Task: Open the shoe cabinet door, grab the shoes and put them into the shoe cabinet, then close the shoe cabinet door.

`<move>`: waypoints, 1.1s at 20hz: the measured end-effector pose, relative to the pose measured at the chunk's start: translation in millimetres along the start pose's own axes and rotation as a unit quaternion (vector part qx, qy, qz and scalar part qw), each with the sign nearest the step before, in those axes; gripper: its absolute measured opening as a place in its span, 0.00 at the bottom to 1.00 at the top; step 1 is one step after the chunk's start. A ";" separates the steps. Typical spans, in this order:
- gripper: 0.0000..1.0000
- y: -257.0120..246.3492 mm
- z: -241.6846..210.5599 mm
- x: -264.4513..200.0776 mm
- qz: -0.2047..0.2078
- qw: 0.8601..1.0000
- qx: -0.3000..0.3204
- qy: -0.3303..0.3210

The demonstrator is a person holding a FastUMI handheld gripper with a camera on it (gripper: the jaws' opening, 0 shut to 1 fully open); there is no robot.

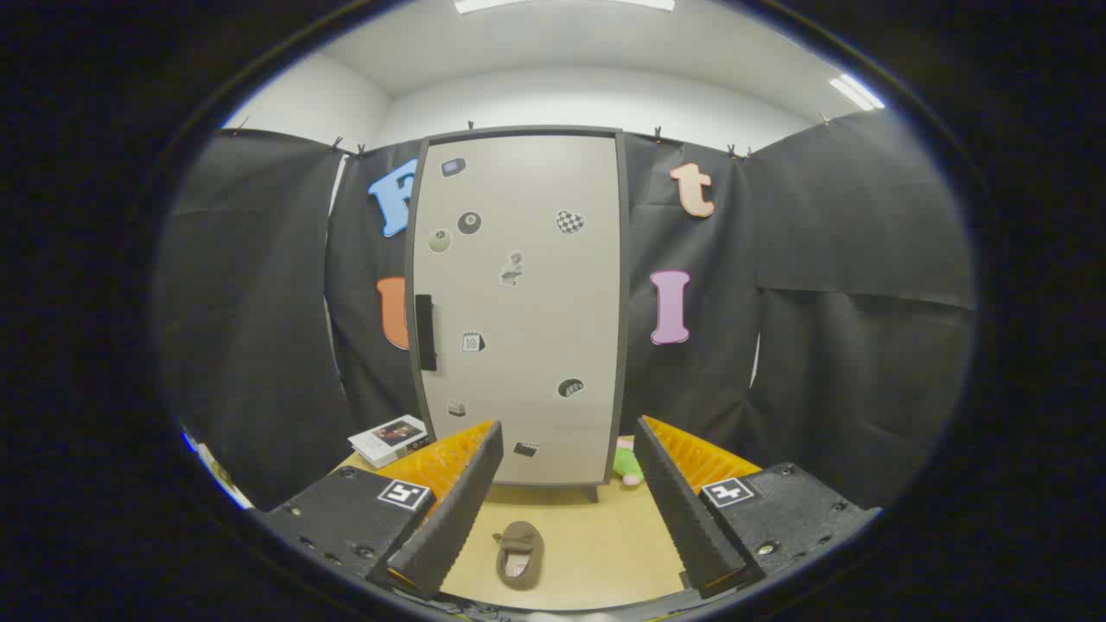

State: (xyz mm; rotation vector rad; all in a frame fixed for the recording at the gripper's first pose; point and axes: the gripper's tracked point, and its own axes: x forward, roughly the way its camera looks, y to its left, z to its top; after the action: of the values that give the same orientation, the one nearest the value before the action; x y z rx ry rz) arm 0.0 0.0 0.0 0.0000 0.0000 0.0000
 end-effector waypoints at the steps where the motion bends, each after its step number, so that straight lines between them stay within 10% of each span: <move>1: 0.99 -1.9 2.2 -1.1 -0.002 1.000 0.005 -0.005; 22: 0.99 49.2 10.6 40.8 0.017 1.000 0.000 0.001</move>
State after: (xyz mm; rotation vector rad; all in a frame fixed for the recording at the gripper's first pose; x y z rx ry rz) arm 40.8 49.2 10.6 0.0001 0.0023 0.0341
